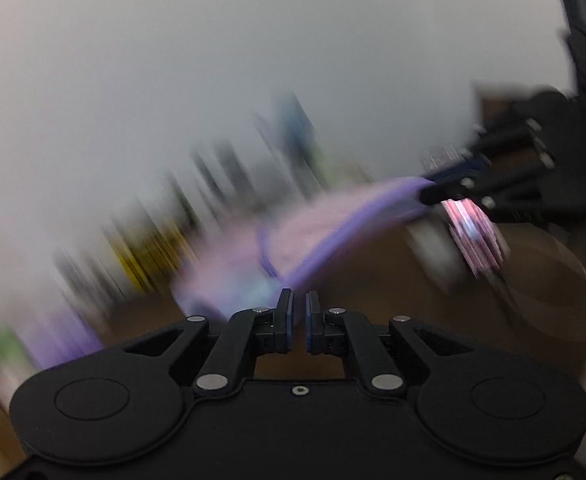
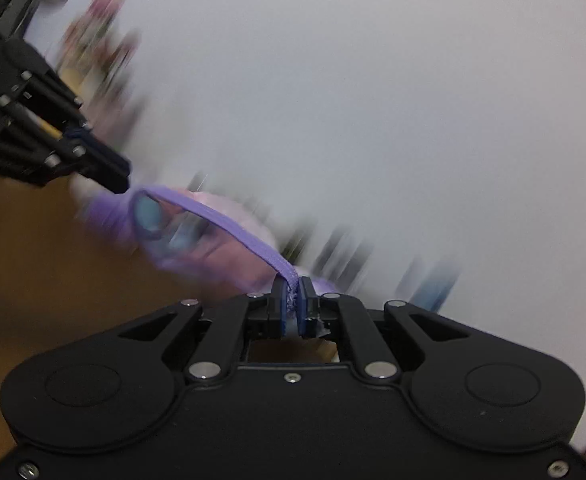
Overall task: Fold clothes
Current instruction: 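Lift the garment with both grippers and shake it out in the air, then lay the garment flat on the table and open both grippers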
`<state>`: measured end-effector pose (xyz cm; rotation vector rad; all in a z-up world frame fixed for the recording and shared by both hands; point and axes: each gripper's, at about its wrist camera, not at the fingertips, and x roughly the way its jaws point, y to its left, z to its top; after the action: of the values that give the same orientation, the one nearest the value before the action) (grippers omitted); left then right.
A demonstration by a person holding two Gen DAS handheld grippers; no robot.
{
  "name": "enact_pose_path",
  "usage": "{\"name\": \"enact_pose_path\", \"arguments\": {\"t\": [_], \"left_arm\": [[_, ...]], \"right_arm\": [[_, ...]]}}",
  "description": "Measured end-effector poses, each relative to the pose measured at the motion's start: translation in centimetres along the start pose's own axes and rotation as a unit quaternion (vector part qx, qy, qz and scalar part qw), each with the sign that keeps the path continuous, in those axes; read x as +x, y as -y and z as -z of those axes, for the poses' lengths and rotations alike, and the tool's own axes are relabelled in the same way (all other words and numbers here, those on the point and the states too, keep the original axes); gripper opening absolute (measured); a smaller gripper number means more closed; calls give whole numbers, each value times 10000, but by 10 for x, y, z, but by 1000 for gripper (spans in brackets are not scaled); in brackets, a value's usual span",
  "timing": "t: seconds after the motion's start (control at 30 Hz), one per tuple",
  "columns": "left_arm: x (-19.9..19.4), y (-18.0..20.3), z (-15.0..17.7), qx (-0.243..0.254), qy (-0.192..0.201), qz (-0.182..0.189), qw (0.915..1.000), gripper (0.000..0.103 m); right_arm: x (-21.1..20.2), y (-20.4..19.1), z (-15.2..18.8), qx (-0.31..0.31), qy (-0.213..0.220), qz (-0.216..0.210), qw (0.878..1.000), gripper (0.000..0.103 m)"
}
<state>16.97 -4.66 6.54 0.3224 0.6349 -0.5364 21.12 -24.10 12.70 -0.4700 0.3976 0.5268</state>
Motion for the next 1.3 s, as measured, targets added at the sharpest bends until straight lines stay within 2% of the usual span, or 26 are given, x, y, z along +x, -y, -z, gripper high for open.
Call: {"name": "enact_pose_path", "arguments": {"t": [0.07,0.1,0.13,0.17,0.2,0.23,0.27,0.33,0.43,0.53,0.67,0.7,0.77,0.8,0.83,0.93,1.0,1.17,1.2,1.27,1.3], "left_arm": [[-1,23,46,-272,-238,435,9984,21],[-6,29,59,-432,-218,553,9973,34],[-13,29,64,-556,-68,594,9967,51],[-21,29,68,-680,82,635,9956,61],[-27,27,70,-757,219,649,9948,77],[-32,18,65,-734,394,530,9951,85],[-35,7,58,-701,597,294,9953,87],[-23,-14,41,-719,638,37,9954,88],[7,-45,21,-845,709,-196,9937,95],[32,-58,15,-846,581,-79,9947,94],[85,-76,6,-678,389,214,9967,93],[94,-79,7,-673,300,207,9971,89],[108,-84,11,-712,92,394,9966,66],[114,-86,15,-771,-21,475,9959,45],[118,-87,19,-859,-158,493,9950,29],[107,-83,33,-896,-140,391,9951,16],[92,-79,45,-979,-148,442,9941,14],[50,-59,77,-1086,-173,356,9933,14],[43,-57,81,-1118,-150,318,9931,18],[30,-52,87,-1134,-116,256,9932,52],[24,-50,89,-1126,-68,218,9934,84]], "right_arm": [[0,-39,73,52,-734,-889,9933,20],[-8,-52,95,227,-821,-1156,9896,24],[-16,-62,107,477,-823,-1297,9870,28],[-22,-66,111,646,-740,-1339,9861,40],[-28,-68,110,771,-610,-1326,9863,57],[-34,-69,110,895,-481,-1313,9861,65],[-36,-68,107,939,-388,-1283,9865,70],[-37,-60,105,964,-234,-1161,9883,70],[-1,-39,95,1129,-241,-909,9892,70],[41,-27,88,1263,-387,-722,9886,67],[89,-29,91,1295,-618,-654,9875,65],[100,-28,92,1296,-692,-640,9871,65],[115,-27,94,1308,-816,-614,9861,61],[120,-27,96,1342,-862,-635,9852,46],[123,-26,98,1394,-927,-692,9834,41],[120,-29,103,1440,-907,-827,9819,30],[113,-33,105,1489,-904,-945,9802,12],[78,-57,114,1600,-899,-1325,9740,12],[70,-63,118,1563,-898,-1360,9742,15],[62,-65,122,1477,-890,-1369,9755,27],[58,-67,122,1458,-857,-1359,9762,30]]}}
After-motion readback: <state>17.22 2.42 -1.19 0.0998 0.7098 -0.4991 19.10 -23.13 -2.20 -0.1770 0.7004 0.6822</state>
